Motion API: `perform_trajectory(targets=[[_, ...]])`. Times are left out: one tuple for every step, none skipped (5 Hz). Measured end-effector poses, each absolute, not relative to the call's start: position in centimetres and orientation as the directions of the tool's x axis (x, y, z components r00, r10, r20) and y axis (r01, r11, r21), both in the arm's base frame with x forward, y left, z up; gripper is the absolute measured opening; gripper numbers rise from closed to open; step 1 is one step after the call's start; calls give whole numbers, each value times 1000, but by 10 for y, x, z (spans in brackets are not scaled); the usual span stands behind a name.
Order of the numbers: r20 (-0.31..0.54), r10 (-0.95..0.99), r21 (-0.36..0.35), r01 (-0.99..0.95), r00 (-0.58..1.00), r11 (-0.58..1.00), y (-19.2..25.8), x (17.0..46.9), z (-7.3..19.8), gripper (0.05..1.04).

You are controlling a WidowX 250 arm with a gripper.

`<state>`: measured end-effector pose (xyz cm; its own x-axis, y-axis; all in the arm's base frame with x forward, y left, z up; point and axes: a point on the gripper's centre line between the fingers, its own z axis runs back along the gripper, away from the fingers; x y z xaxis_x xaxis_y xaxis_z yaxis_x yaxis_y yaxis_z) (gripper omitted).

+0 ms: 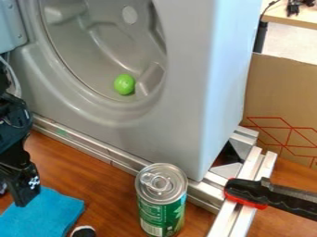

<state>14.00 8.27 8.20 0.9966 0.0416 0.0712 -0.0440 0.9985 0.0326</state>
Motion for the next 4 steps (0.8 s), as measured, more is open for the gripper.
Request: perform_trajectory(targets=[[65, 39, 29, -41, 997, 999, 81, 139, 80, 997], [26, -188, 26, 187, 982, 982, 63, 136, 61, 997], [39, -384, 52, 382, 922, 923, 54, 128, 52, 997], [-13, -463, 103, 462, 886, 881, 47, 122, 34, 997]])
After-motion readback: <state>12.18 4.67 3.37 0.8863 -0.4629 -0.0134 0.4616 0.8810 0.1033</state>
